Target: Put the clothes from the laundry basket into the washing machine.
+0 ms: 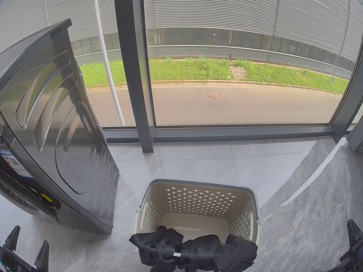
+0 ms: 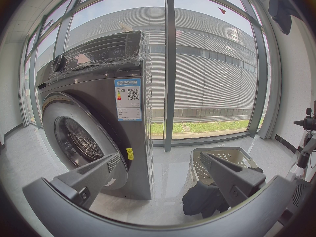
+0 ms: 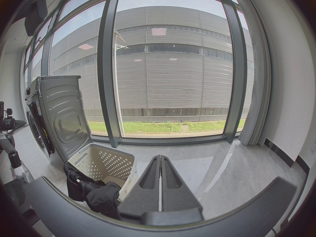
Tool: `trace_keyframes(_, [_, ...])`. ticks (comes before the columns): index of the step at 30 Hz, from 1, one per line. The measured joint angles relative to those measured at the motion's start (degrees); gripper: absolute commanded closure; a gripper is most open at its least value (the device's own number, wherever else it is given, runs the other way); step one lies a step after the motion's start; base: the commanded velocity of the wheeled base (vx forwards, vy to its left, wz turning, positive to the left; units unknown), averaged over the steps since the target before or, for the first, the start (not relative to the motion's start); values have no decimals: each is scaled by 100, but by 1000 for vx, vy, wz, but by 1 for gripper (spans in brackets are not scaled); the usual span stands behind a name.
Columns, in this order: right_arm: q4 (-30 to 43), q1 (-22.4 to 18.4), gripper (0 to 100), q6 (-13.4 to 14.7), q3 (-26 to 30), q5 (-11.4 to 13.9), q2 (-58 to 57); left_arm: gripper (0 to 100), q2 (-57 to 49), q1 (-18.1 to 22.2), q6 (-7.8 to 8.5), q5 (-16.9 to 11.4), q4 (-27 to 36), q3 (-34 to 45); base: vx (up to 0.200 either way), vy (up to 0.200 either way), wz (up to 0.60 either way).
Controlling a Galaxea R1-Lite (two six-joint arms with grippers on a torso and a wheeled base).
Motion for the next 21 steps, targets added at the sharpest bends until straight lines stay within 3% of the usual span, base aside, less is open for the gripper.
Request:
trace_keyframes(9, [2, -2, 100, -4, 0, 0, 0, 0, 0, 0, -4, 11, -2, 0, 200, 0, 0])
trace_keyframes(21, [0, -4, 100, -4, 0, 0, 0, 0, 0, 0, 5, 2, -5, 0, 0, 0, 0])
